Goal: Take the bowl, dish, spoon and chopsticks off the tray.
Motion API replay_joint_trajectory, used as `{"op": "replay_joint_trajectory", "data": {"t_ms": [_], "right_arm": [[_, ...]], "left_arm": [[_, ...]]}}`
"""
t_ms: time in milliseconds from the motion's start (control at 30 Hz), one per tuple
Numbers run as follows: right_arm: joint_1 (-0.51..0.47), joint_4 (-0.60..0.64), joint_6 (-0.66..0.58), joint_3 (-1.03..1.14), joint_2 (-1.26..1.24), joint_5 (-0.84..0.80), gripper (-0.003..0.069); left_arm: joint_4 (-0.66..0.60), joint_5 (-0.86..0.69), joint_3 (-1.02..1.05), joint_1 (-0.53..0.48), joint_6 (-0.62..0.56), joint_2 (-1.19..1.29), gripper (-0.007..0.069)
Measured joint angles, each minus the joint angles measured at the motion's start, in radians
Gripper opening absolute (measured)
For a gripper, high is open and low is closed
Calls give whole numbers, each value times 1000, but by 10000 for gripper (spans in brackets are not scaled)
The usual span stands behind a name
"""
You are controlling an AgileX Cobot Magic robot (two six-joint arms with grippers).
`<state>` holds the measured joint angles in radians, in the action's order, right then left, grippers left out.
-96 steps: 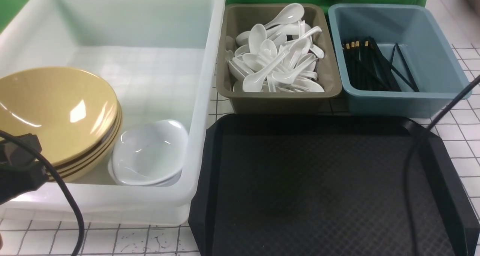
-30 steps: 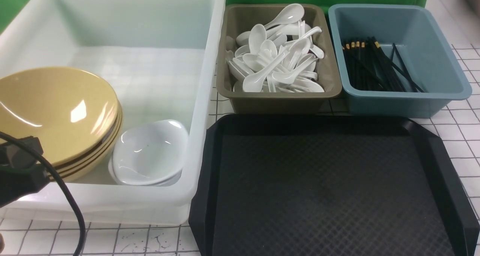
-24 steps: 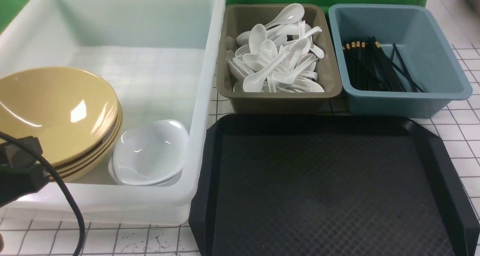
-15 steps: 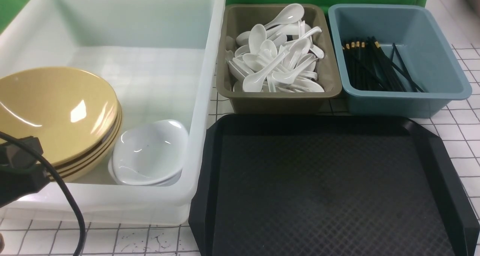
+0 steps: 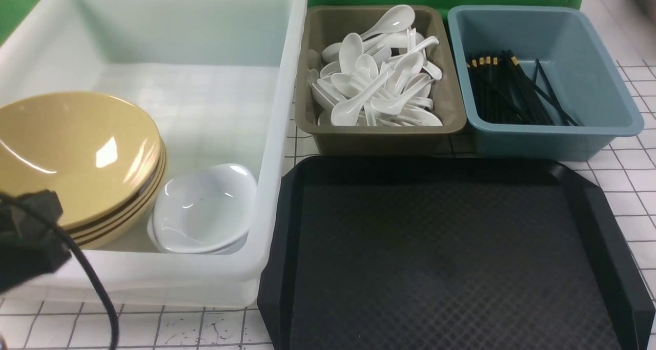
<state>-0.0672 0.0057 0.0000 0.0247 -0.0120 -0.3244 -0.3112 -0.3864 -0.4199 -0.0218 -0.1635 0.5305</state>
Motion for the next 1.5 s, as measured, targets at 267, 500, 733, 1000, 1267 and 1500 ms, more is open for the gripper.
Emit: {"op": "replay_joint_trajectory", "data": {"t_ms": [267,500,733,1000,1267,1500], "right_arm": [[0,0,0,0,0,-2,56],[0,0,0,0,0,-2,57],[0,0,0,0,0,-2,57],[0,0,0,0,0,-2,64],[0,0,5,0,0,-2,72],[0,0,5,0,0,-2,78]], "left_arm": [[135,36,220,20,48,-339,112],[208,81,434,20,163,-537,65],[241,58,445,19,214,-543,29],[246,61,445,19,214,-543,27],[247,61,445,19,214,-543,27],[248,61,445,19,214,-543,27]]}}
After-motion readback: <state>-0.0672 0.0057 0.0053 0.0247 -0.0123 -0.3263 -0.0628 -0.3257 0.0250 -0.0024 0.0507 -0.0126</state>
